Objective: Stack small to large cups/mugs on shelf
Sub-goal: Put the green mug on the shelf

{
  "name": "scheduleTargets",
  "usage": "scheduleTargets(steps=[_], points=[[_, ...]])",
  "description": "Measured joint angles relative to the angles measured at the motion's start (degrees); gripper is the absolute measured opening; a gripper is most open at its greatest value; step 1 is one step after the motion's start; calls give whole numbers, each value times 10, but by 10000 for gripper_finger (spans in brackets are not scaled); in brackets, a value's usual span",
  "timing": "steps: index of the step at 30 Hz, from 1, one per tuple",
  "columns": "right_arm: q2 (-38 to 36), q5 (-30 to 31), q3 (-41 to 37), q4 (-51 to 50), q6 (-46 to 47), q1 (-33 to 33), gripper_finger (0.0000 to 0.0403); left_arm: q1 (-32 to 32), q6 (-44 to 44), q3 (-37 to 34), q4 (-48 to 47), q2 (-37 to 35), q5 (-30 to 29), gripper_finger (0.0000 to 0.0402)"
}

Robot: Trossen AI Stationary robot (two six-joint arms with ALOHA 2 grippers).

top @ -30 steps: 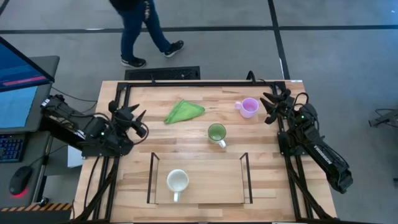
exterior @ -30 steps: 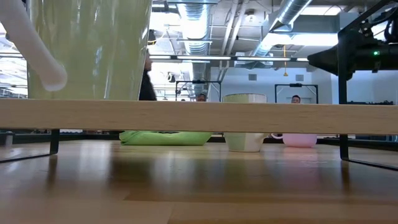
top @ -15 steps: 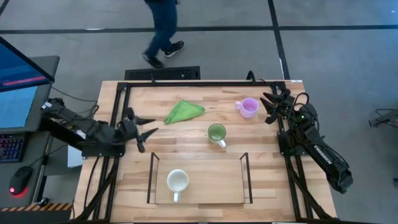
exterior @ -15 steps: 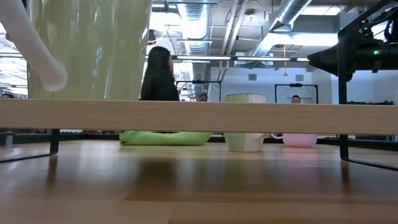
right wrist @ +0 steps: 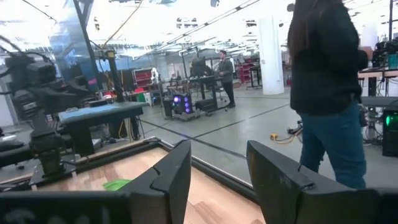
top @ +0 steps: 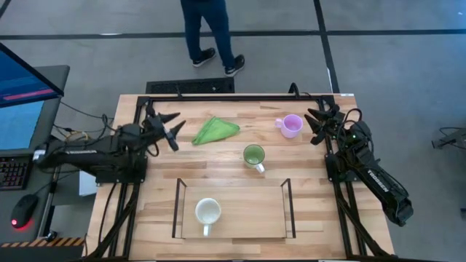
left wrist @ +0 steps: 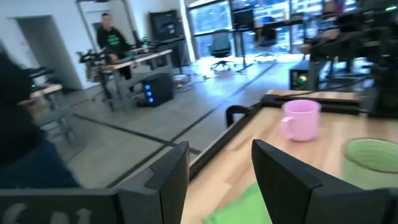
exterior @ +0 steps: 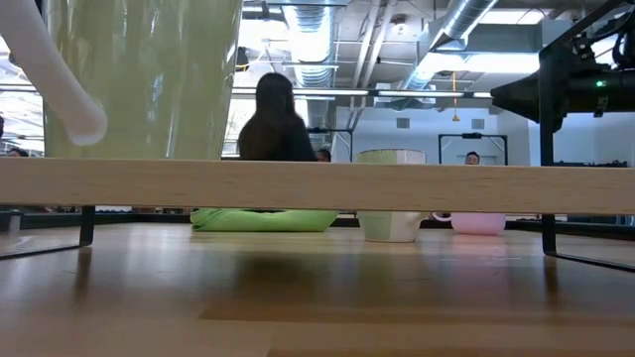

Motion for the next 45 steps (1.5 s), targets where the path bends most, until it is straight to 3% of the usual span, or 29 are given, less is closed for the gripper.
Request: scheduleTargets(steps=[5, 10, 28, 45], points=[[0, 0, 0, -8, -8, 0, 177, 79, -3, -36, 45, 1, 37, 167], [0, 0, 0, -21, -9, 0, 177, 112, -9, -84, 91, -16, 38, 167], [0, 0, 0, -53, -9, 0, 177, 117, -10, -154, 34, -195, 37, 167], [0, 0, 0, -56, -9, 0, 177, 117, -17, -212, -6, -284, 22, 167]])
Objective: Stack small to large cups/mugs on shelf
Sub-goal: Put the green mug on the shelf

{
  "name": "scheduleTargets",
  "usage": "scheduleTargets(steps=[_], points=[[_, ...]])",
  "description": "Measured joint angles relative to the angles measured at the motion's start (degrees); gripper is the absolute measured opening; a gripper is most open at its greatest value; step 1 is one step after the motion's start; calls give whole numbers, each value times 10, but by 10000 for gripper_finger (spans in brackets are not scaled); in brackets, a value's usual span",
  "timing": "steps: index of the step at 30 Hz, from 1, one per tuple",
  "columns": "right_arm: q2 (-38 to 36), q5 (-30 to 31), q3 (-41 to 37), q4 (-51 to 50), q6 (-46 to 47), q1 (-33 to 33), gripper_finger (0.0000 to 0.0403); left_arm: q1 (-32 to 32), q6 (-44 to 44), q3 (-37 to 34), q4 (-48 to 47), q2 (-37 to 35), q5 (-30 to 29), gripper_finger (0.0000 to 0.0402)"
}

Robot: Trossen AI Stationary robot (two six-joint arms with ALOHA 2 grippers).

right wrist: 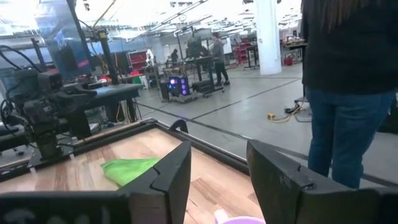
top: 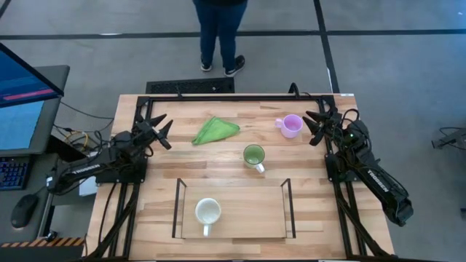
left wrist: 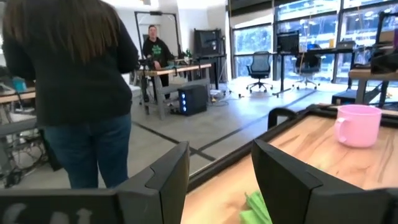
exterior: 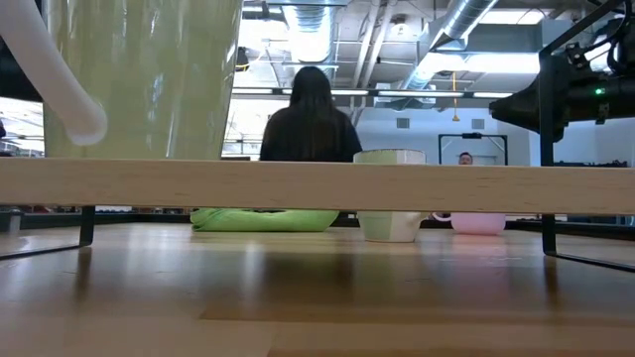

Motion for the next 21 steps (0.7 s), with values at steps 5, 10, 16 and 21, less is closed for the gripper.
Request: scheduleTargets(steps=[5, 10, 16, 21], points=[[0, -10, 0, -5, -3, 0, 177, 0, -3, 0, -28, -2, 1, 167], [1, -133, 6, -14, -25, 0, 177, 0, -6, 0, -29, 0, 3, 167], [39, -163, 67, -19, 0, 16, 177, 0, -9, -1, -29, 0, 1, 167], [113, -166, 145, -61, -64, 70, 177, 0, -14, -1, -29, 0, 1, 167]])
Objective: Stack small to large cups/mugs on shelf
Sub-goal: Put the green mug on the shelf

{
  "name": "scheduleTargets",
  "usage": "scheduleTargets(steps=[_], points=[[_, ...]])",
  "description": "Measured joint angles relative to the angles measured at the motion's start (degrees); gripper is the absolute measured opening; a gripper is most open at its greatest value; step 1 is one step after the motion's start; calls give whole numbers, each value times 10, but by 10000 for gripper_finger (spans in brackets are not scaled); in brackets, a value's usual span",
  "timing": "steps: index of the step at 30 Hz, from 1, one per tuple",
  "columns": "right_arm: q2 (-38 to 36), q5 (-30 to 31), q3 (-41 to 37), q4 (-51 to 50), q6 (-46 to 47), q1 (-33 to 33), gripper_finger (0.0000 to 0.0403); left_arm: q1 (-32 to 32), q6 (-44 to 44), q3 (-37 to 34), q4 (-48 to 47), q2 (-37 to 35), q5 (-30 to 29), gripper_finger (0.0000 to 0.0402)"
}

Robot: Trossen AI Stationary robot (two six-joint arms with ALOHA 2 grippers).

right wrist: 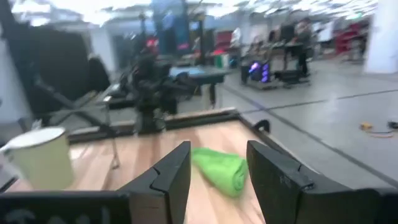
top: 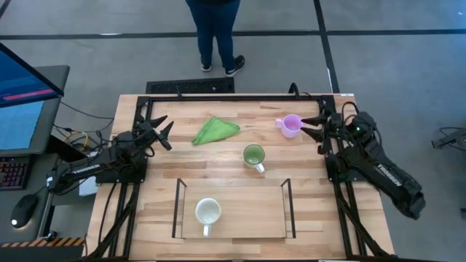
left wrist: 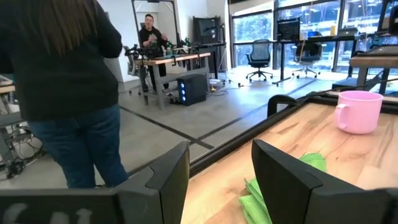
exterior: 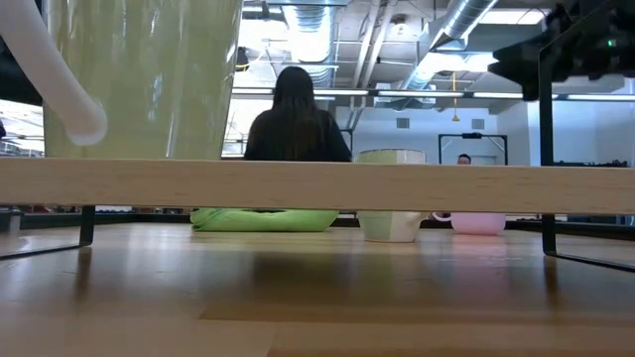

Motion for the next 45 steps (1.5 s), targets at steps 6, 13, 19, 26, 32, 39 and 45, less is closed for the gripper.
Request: scheduleTargets(steps=[6, 13, 19, 26, 32, 39, 45], points=[[145, 54, 100, -77, -72, 88, 177, 0, 2, 0, 0, 0, 0, 167], [345, 107, 222, -154, -136, 191, 177, 0, 2, -1, 0, 0, 0, 167], [495, 108, 326, -231, -160, 259, 177, 0, 2, -1, 0, 0, -1, 167], [631, 162, 440, -325, -259, 310, 177, 0, 2, -1, 0, 0, -1, 167], [708, 193, 515, -343, -281, 331, 177, 0, 1, -1, 0, 0, -1, 167], [770, 203, 588, -396, -321, 335, 177, 0, 1, -1, 0, 0, 0, 167], [817, 227, 602, -422, -343, 335, 177, 0, 1, -1, 0, 0, 0, 167]])
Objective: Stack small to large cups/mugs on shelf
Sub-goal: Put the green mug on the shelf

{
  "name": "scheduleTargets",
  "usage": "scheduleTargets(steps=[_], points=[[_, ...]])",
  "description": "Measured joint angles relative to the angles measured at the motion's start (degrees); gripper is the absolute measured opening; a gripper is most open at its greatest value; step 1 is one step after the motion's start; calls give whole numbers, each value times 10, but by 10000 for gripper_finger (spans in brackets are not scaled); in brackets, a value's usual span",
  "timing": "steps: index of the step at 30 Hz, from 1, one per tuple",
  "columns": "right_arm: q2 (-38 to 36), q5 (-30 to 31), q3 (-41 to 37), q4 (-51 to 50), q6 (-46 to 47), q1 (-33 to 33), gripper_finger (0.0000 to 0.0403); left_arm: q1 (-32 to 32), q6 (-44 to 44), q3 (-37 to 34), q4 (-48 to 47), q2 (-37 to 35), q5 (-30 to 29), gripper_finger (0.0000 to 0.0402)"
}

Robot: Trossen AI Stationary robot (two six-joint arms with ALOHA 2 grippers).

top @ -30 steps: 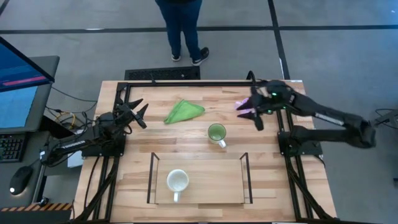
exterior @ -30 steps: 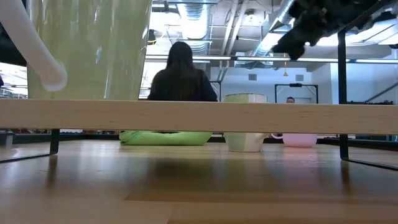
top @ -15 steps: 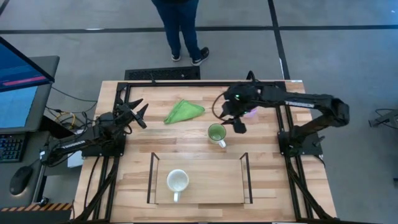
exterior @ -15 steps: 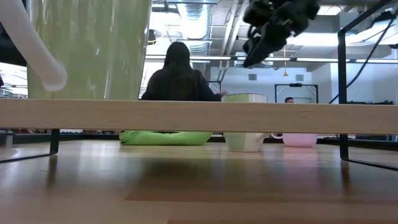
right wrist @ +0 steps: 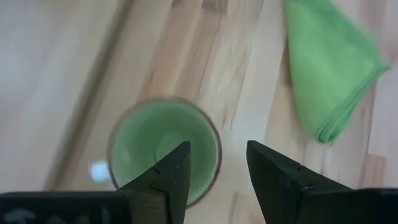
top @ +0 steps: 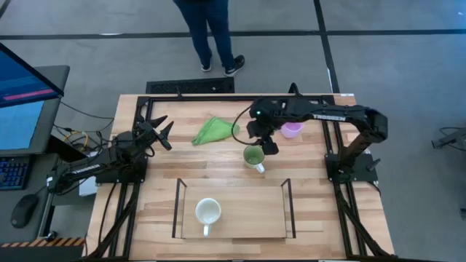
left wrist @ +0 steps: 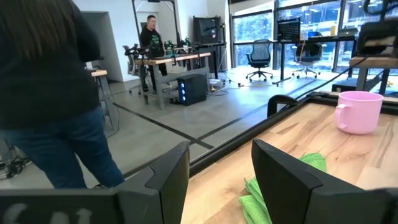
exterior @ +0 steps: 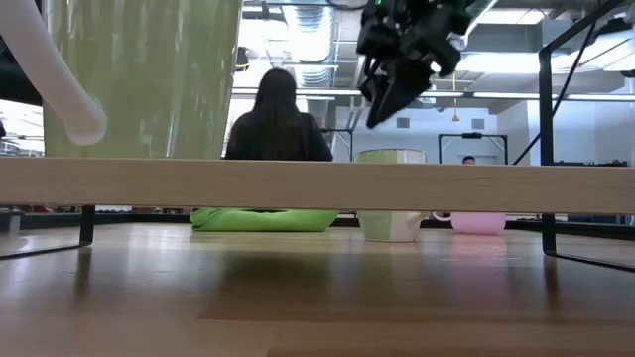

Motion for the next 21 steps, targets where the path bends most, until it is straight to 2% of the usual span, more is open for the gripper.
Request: scheduleTargets(steps=[12, 21], points=[[53, 23, 0, -8, -44, 8, 177, 0, 0, 0, 0, 0, 0, 167], [54, 29, -1, 18, -44, 8, 177, 0, -1, 0, 0, 0, 0, 167]])
